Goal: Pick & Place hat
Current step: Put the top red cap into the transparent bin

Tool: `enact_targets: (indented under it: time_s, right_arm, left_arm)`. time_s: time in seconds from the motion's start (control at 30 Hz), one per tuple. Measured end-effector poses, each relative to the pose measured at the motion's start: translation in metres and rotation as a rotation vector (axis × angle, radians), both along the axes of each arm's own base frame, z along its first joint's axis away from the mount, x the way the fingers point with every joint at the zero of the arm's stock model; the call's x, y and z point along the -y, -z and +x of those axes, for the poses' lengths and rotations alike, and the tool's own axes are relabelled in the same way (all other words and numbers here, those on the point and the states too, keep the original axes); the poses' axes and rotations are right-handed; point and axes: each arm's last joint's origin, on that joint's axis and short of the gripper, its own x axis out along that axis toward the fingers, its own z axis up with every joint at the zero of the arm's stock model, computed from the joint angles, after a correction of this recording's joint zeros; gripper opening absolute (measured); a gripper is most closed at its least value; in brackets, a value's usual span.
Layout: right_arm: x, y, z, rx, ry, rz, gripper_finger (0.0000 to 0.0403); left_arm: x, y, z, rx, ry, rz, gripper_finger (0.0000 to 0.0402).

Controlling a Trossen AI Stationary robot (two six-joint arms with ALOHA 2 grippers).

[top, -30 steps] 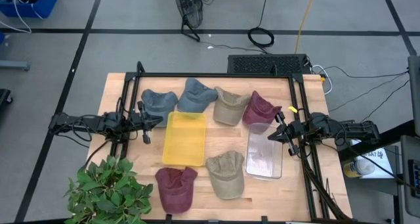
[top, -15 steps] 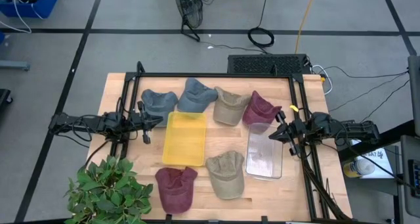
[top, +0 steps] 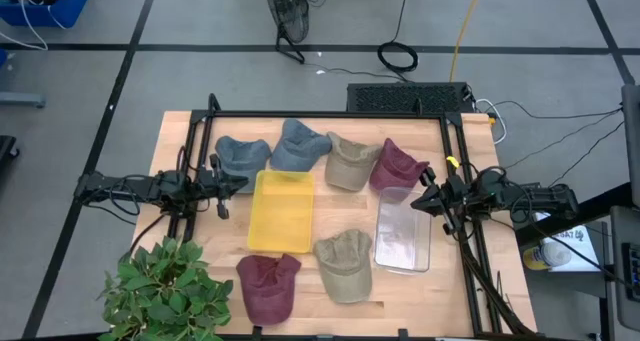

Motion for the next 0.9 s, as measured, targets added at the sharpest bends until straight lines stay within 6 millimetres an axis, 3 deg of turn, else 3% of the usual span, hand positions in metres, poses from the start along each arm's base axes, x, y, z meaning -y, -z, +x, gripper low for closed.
enact_targets:
  time_s: [0.2,0.33,0.5,0.7,0.9]
  right_arm:
    - [0.002,-0.008,-0.001,0.08,0.062,-0.011,0.0]
    - [0.007,-0.004,0.003,-0.078,0.269,-0.039,0.0]
    - [0.015,-0.056,-0.002,-0.209,0.545,-0.077,0.0]
    - [0.02,-0.109,0.01,-0.495,0.687,-0.105,0.0]
    - [0.028,-0.133,0.047,-0.79,0.733,-0.196,0.0]
  left_arm:
    - [0.0,-0.003,0.0,0.028,0.0,-0.005,0.0042]
    - [-0.001,-0.008,0.0,0.073,-0.018,0.019,0.0042]
    - [-0.002,-0.009,0.0,0.082,-0.085,0.008,0.0042]
    - [-0.002,-0.001,0.003,0.001,-0.087,0.004,0.0042]
    - [-0.002,-0.005,0.005,0.035,-0.088,0.02,0.0042]
